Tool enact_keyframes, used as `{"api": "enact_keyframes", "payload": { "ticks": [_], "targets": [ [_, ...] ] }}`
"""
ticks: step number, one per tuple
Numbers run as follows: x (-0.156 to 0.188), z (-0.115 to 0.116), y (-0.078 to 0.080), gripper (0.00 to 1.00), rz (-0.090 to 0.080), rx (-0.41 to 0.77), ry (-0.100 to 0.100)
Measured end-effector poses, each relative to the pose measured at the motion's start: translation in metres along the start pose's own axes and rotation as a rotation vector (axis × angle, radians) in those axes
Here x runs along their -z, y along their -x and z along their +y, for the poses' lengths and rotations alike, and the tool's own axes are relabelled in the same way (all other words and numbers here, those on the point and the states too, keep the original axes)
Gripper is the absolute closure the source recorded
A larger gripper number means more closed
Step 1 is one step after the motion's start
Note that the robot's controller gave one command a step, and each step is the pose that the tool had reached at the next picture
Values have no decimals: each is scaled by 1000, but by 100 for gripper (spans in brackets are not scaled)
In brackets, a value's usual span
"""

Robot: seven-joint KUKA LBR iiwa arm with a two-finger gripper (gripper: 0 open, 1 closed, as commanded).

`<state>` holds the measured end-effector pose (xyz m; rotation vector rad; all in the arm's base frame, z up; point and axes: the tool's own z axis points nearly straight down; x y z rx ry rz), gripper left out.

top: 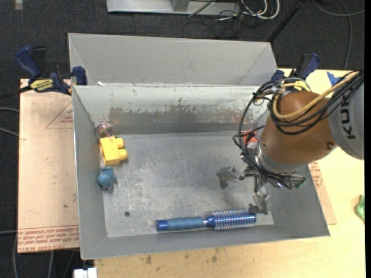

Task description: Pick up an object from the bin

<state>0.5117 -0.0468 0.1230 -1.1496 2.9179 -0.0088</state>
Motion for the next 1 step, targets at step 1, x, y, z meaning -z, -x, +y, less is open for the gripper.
{"api": "enact_keyframes", "payload": {
  "ticks": [1],
  "targets": [
    [-49,31,-6,0,-10,-69,-4]
  ]
}}
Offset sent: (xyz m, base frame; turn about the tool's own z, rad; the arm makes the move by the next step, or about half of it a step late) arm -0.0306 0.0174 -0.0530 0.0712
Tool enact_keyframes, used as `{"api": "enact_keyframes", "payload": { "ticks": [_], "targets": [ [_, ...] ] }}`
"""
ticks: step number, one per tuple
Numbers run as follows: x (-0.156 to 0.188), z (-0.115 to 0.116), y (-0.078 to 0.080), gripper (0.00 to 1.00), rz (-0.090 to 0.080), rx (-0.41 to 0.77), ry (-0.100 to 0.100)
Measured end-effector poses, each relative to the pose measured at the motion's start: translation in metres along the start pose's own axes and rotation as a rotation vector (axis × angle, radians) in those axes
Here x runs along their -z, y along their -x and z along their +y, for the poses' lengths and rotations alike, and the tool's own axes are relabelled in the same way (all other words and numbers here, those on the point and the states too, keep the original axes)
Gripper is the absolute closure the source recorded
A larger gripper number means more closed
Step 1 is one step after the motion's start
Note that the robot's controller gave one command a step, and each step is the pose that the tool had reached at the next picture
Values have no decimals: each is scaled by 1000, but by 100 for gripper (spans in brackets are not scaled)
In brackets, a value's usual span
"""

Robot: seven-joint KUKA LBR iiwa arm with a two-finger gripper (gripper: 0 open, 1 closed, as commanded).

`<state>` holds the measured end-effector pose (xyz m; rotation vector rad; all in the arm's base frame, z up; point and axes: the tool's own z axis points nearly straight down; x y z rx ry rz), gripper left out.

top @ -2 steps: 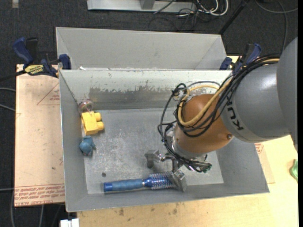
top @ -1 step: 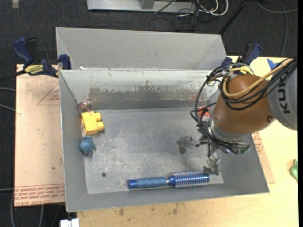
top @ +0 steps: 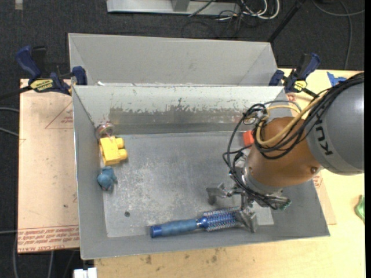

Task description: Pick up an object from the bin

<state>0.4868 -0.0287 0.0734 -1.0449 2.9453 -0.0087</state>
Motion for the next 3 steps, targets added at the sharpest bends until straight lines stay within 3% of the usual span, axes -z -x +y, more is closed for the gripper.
{"api": "enact_keyframes", "payload": {
  "ticks": [1,2,3],
  "targets": [
    [-2,50,36,0,1,187,6],
    [-3,51,34,100,7,182,10],
    [166,32,60,100,4,145,6]
  ]
}}
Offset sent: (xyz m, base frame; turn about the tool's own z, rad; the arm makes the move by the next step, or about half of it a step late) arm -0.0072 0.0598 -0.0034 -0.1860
